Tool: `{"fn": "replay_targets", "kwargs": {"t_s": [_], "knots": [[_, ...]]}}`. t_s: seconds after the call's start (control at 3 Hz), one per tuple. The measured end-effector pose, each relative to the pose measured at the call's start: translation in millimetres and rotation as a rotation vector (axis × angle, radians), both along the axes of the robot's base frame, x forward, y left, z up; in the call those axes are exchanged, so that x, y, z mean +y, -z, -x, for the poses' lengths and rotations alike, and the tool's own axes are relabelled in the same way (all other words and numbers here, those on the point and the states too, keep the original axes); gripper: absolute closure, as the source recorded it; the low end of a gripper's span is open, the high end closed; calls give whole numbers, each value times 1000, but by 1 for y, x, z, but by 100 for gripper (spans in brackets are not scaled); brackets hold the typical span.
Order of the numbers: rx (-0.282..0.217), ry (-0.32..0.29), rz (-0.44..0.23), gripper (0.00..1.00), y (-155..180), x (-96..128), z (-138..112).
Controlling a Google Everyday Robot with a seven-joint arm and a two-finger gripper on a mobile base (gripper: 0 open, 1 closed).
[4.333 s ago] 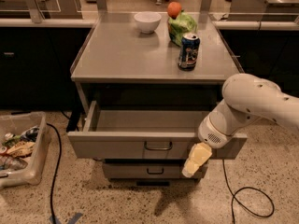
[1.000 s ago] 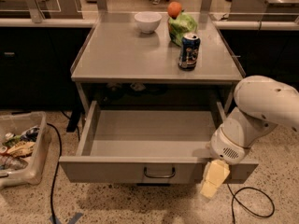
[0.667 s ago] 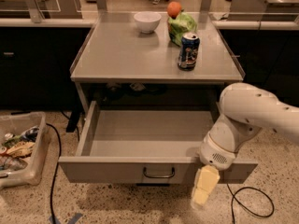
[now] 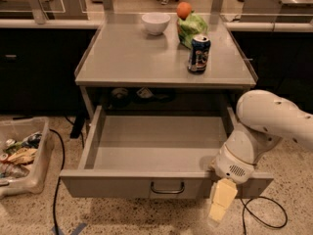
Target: Open top drawer
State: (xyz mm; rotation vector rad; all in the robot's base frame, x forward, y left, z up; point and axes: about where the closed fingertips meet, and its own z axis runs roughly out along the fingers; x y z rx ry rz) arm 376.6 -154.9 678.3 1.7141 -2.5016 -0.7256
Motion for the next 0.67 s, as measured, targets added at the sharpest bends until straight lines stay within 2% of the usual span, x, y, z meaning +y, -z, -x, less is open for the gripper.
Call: {"fn": "replay_targets", "kwargs": {"t_s": [0.33,0.67], "knots": [[39,14,9,0,-4,-23,17],[39,14,9,0,-4,-23,17]]}}
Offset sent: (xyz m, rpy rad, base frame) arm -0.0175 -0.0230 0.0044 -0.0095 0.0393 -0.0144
